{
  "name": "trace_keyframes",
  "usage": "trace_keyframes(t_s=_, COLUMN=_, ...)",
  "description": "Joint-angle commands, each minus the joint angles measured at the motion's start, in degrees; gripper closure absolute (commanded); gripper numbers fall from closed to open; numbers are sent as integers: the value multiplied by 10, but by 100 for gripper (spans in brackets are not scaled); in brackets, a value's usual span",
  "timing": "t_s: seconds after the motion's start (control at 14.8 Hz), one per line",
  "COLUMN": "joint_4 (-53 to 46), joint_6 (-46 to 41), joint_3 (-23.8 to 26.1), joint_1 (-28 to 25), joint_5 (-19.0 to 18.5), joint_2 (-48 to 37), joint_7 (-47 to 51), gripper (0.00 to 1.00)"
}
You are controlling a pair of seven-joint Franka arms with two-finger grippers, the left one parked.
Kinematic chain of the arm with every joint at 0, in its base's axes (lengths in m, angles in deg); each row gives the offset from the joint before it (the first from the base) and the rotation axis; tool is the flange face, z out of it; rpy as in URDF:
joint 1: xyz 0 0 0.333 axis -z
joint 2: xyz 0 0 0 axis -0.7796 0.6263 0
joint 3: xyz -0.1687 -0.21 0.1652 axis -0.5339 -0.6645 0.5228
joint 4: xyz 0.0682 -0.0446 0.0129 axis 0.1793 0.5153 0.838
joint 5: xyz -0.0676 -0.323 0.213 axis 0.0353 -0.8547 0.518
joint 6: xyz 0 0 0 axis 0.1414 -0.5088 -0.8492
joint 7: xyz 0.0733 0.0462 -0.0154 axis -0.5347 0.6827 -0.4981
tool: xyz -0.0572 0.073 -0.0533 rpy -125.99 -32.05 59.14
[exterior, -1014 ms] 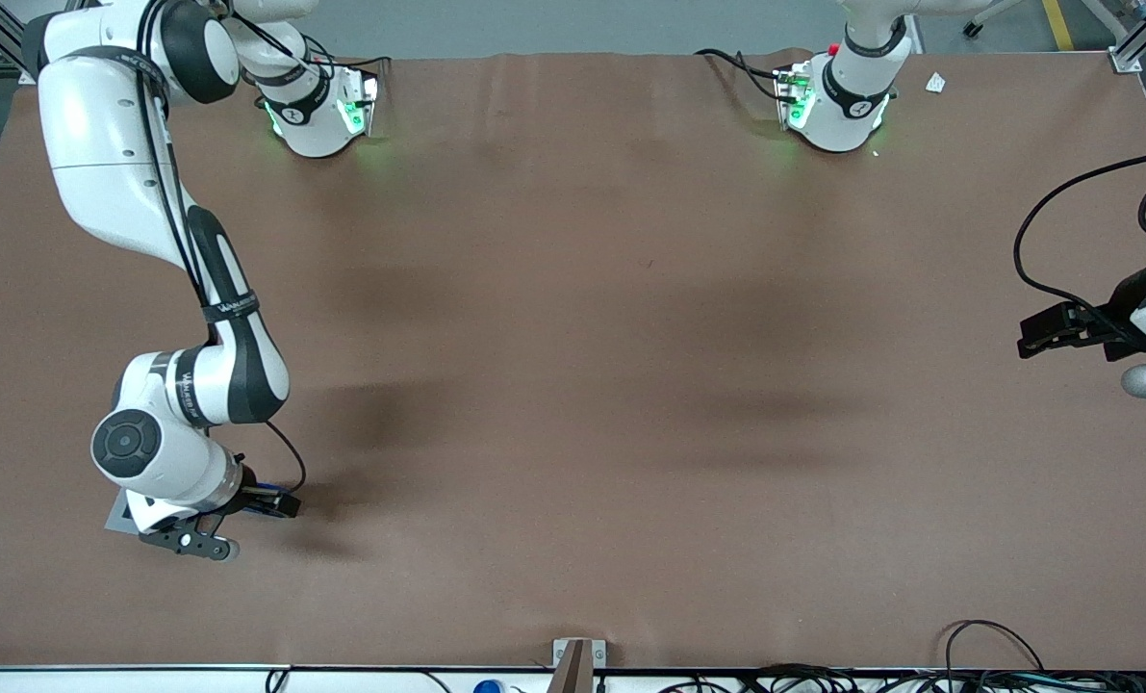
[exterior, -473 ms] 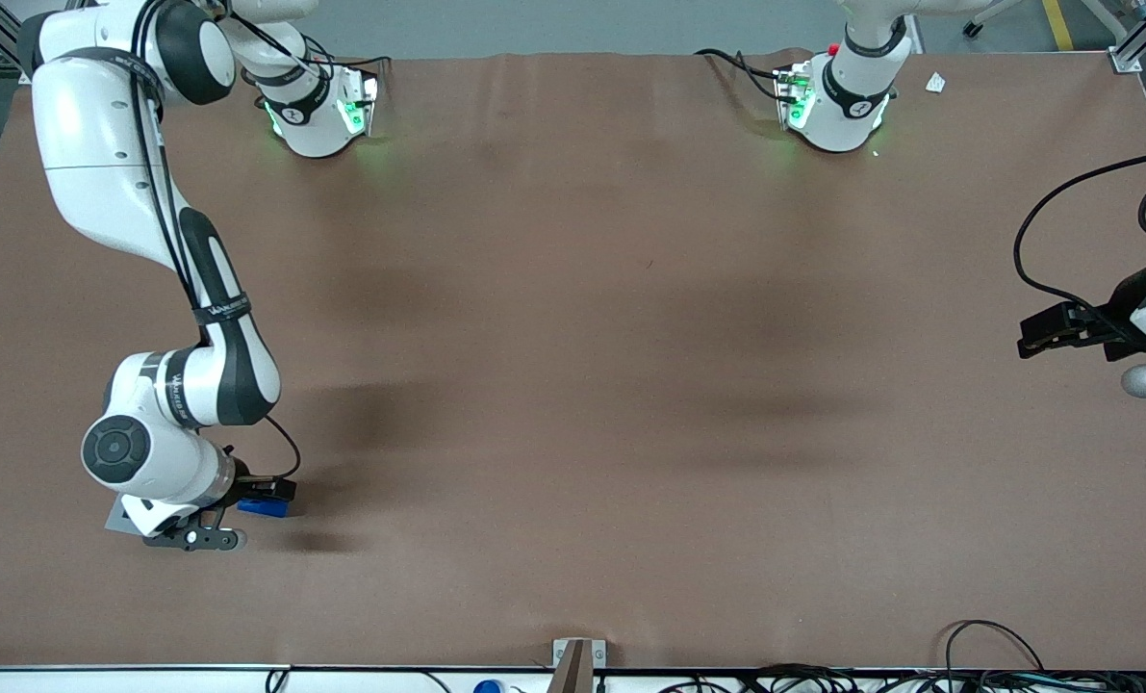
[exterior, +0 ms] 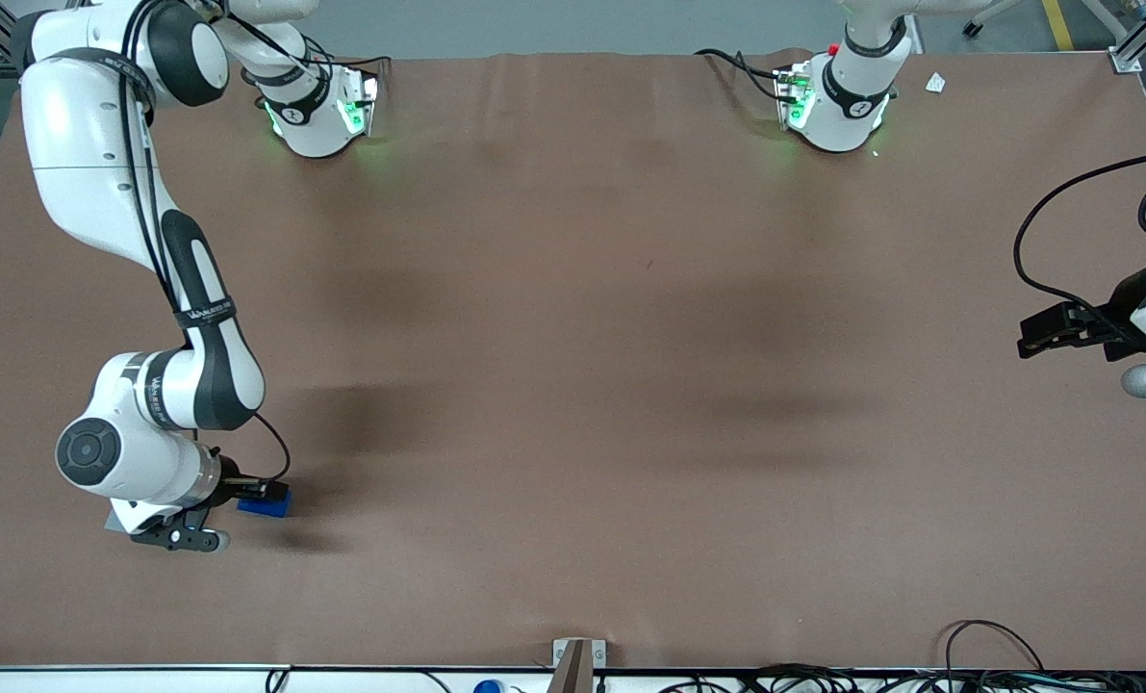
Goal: Insert blue part into gray base with right arm
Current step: 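Close the right gripper on the blue block and lift it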
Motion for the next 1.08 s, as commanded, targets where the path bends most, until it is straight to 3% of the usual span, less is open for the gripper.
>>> trace_keyframes(t_s=0.0, joint_4=8, joint_6=-4, joint_3=7, joint_1=-1, joint_5=9, joint_2=-10, joint_7=1, gripper=13)
trace_keyframes(t_s=0.47, joint_4=6, joint_6=-2, joint_3=6, joint_1=-3, joint_5=2, joint_2=-9, joint_7=-8, gripper=47)
trace_keyframes(t_s=0.68, joint_4=6, joint_6=-2, joint_3=6, joint_1=-1, joint_5=1, joint_2=-9, joint_7=-28, gripper=80)
trace_keyframes(t_s=1.01, joint_4=6, joint_6=-3, joint_3=6, joint_1=4, joint_5=0, joint_2=-9, joint_7=-113, gripper=98)
